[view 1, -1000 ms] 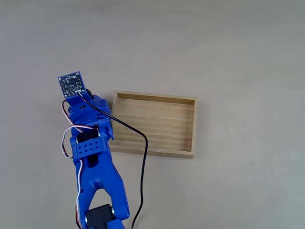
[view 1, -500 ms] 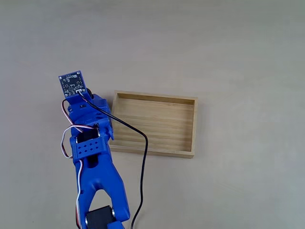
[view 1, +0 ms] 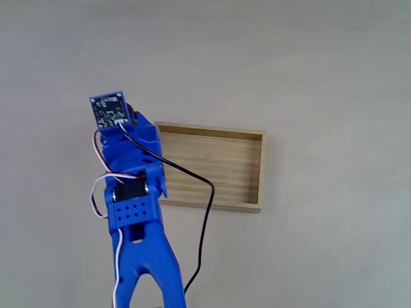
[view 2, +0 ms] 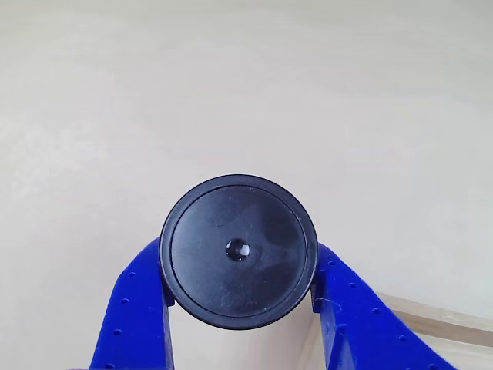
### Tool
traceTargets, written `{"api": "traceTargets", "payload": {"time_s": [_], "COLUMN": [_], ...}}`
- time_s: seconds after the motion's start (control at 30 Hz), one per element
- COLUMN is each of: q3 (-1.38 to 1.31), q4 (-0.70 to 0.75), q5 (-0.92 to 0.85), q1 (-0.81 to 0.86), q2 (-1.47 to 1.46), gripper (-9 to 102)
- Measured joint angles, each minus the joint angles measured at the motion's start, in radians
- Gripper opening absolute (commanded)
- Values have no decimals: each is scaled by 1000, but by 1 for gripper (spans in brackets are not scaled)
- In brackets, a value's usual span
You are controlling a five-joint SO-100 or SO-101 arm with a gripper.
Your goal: Place the black cylinder in the wooden box then return to rest.
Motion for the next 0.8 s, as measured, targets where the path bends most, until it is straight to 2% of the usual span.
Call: {"api": "traceTargets", "payload": {"time_s": [0.8], "q3": [327], "q4": [0], "q5": [21], "q1": [262], "q2": [-341], "gripper": [16]}}
